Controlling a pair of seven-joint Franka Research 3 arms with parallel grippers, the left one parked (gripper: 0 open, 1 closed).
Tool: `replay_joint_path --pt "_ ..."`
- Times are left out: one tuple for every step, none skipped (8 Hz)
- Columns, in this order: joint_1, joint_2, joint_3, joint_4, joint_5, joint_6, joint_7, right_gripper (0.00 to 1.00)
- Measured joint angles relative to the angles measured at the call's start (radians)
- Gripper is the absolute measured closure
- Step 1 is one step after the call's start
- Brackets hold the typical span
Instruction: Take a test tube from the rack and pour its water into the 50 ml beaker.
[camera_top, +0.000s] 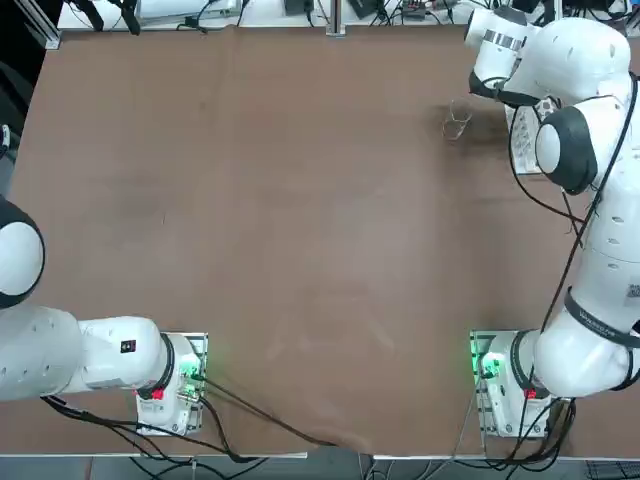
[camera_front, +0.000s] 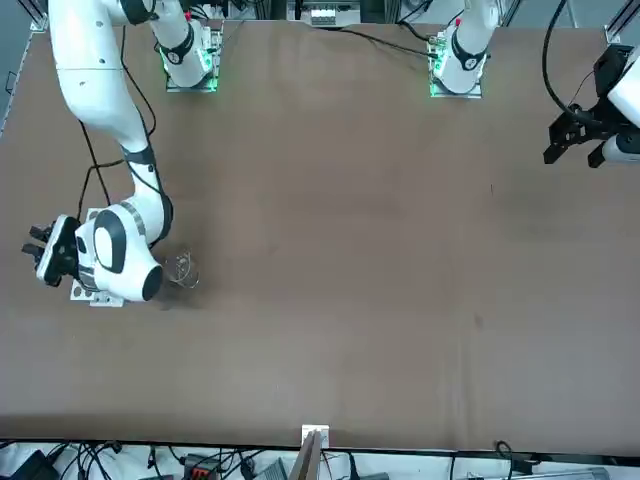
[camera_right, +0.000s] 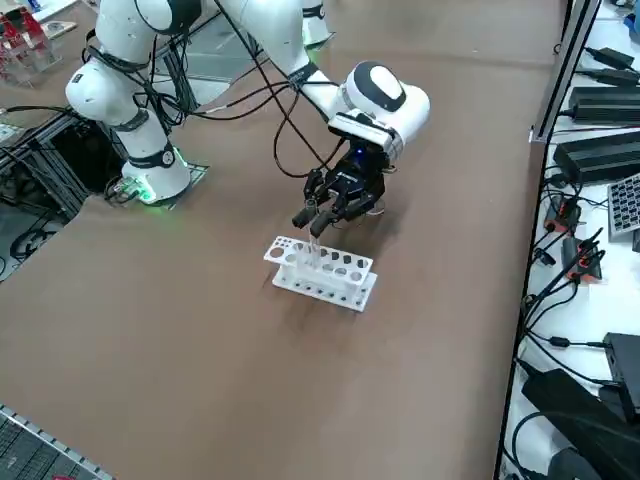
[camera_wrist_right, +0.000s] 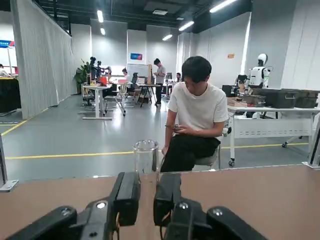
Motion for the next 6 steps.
replay_joint_path --pt "0.004 0.001 0.0 0.0 -0.008 0.0 0.001 0.79" --pt "0.008 0.003 0.001 0.0 -0.016 0.0 0.001 0.79" --pt "0.013 0.01 0.001 0.0 -0.02 0.0 0.004 0.79" --pt "0.018 0.017 0.001 0.0 -0.023 0.0 0.008 0.79" --pt "0.022 0.021 0.001 0.0 -0.024 0.0 0.011 0.79" --pt "0.025 0.022 0.001 0.0 -0.024 -0.001 0.014 0.79"
